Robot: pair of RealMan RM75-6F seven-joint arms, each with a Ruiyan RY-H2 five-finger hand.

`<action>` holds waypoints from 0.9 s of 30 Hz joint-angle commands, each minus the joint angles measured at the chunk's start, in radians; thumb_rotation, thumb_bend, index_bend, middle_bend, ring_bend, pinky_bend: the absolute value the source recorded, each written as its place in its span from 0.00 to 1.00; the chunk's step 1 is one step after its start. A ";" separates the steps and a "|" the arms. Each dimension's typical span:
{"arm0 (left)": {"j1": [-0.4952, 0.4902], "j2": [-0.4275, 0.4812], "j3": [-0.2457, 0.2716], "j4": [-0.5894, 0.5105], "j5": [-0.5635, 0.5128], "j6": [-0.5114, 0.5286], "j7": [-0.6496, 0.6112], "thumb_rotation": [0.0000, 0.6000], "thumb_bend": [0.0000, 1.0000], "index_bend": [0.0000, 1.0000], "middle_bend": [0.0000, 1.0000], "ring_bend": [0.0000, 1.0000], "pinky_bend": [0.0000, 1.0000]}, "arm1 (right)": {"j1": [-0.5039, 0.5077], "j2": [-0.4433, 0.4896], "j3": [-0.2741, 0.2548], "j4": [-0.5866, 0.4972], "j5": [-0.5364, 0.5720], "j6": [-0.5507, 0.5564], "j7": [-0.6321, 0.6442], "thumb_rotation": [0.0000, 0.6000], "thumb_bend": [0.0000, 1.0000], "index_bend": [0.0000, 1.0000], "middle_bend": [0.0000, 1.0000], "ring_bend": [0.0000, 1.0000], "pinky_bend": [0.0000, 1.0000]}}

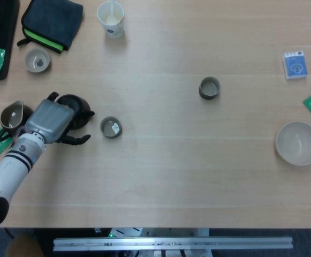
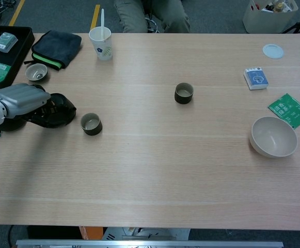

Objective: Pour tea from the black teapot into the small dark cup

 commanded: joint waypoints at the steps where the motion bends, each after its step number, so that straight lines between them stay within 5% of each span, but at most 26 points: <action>1: -0.003 -0.005 -0.005 0.007 0.001 0.005 0.004 0.14 0.20 0.73 0.89 0.72 0.11 | 0.000 -0.001 0.001 0.003 0.002 -0.001 0.003 1.00 0.21 0.26 0.30 0.21 0.31; 8: -0.017 -0.011 -0.033 0.026 -0.009 0.003 -0.002 0.00 0.19 0.76 0.91 0.74 0.11 | 0.003 -0.006 0.002 0.011 0.003 -0.005 0.009 1.00 0.21 0.26 0.30 0.21 0.31; 18: -0.020 -0.012 -0.093 0.052 -0.031 0.006 -0.079 0.00 0.17 0.82 0.96 0.79 0.11 | 0.009 -0.010 0.007 0.016 0.011 -0.016 0.012 1.00 0.21 0.26 0.30 0.21 0.31; 27: -0.026 -0.005 -0.125 0.060 -0.057 0.017 -0.099 0.12 0.17 0.86 1.00 0.84 0.11 | 0.012 -0.014 0.009 0.023 0.017 -0.021 0.017 1.00 0.21 0.26 0.30 0.21 0.31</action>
